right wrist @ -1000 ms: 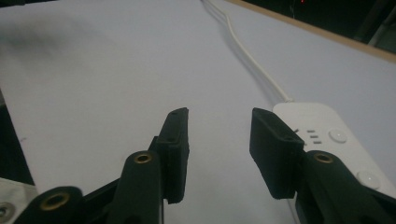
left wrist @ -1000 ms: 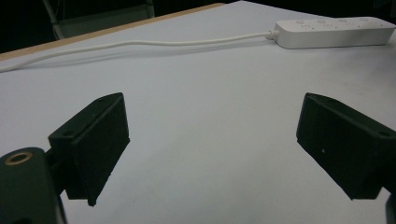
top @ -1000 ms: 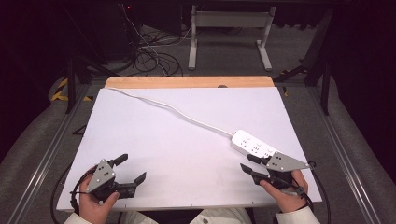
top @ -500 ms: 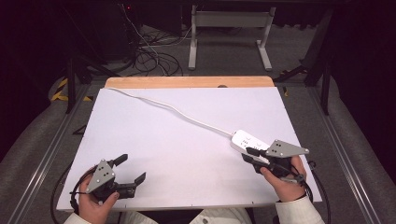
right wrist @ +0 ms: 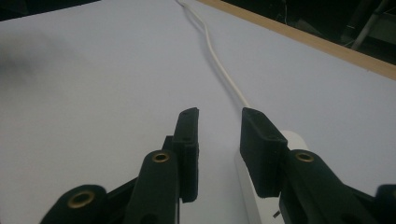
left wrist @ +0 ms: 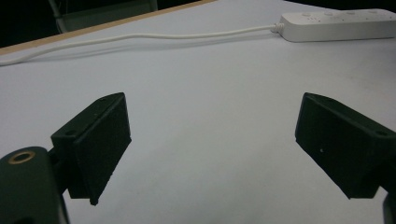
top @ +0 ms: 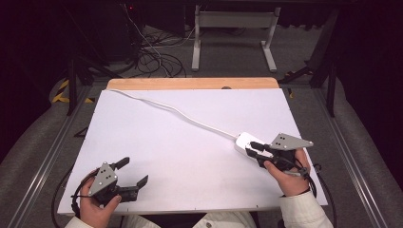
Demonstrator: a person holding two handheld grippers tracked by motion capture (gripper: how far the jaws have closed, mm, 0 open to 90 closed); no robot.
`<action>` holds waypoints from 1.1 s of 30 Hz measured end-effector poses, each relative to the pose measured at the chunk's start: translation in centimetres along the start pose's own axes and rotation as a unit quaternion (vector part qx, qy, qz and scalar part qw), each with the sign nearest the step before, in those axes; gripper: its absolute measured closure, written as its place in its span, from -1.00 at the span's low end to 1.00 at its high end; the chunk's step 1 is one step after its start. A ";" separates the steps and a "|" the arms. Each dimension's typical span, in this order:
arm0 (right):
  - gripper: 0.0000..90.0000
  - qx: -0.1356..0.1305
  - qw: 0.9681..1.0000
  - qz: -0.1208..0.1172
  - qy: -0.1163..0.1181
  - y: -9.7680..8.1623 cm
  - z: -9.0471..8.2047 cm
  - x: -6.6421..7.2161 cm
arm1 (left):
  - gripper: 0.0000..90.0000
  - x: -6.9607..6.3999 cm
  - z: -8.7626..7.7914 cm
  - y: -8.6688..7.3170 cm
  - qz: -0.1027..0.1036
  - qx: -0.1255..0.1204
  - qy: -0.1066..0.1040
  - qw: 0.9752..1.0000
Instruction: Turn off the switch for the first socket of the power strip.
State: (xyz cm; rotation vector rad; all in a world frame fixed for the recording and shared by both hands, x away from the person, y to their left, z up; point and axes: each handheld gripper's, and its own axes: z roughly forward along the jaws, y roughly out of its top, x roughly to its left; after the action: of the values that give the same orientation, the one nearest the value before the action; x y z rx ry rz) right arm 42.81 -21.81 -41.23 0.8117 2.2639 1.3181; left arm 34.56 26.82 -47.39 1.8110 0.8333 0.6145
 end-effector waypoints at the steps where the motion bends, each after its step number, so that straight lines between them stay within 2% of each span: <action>1: 0.52 0.000 1.000 0.001 -0.001 0.1 0.0 -0.1 | -0.76 0.0 0.0 0.0 -0.002 0.000 0.000 1.000; 15: 0.51 0.006 1.000 0.008 -0.012 0.8 1.2 -1.8 | -0.76 0.0 0.0 0.0 -0.001 0.000 0.000 1.000; 19: 0.51 0.010 1.000 0.013 -0.024 1.0 1.5 -2.8 | -0.76 -0.1 0.1 0.0 -0.005 0.000 -0.001 1.000; 29: 0.50 0.019 0.999 0.020 -0.037 0.7 2.6 -4.2 | -0.76 -0.1 0.1 0.0 -0.006 0.000 -0.002 1.000; 33: 0.62 0.024 0.999 0.026 -0.037 0.3 3.1 -4.7 | -0.76 -0.1 0.1 -0.1 -0.006 0.000 -0.001 1.000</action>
State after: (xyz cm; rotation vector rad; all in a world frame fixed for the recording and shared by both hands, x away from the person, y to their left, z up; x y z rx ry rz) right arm 48.29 -22.79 -42.20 0.9277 2.2385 1.2387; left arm 34.56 26.72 -47.48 1.8048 0.8426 0.6038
